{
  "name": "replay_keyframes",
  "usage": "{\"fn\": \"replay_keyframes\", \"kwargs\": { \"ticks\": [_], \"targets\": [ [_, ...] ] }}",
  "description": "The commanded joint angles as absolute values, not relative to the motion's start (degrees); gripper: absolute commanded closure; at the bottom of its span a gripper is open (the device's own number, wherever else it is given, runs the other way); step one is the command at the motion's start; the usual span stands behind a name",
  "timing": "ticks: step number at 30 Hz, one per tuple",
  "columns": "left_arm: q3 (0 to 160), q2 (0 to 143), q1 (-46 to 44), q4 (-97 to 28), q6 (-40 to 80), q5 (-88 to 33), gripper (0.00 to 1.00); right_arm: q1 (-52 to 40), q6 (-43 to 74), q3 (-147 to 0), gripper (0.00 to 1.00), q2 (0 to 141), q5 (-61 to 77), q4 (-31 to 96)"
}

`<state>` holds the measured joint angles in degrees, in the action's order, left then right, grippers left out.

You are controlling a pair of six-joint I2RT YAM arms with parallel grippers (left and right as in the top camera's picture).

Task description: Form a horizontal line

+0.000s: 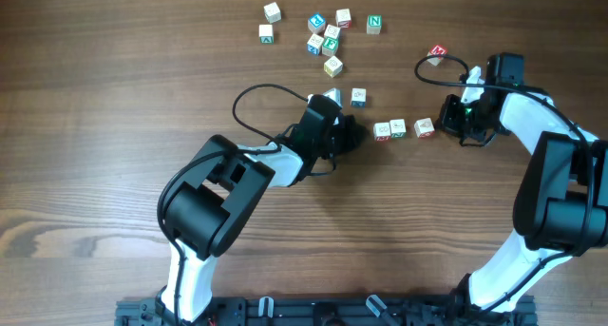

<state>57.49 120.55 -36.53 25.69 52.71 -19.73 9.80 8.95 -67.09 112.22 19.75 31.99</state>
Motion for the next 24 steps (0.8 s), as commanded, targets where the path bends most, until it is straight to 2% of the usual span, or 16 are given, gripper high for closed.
{"fn": "replay_keyframes", "kwargs": {
  "ticks": [1, 16, 24],
  "targets": [
    [57.9, 121.6, -36.5, 28.2, 53.0, -20.3, 0.96, 9.3, 9.0, -66.6, 0.96, 113.1, 20.0, 32.6],
    [58.4, 122.1, -38.9, 30.0, 53.2, -16.8, 0.96, 9.2, 9.1, -66.6, 0.96, 113.1, 20.0, 33.5],
    [63.7, 126.5, -40.1, 30.0, 54.7, -17.1, 0.96, 9.2, 9.0, -66.6, 0.96, 113.1, 20.0, 34.2]
  ]
}}
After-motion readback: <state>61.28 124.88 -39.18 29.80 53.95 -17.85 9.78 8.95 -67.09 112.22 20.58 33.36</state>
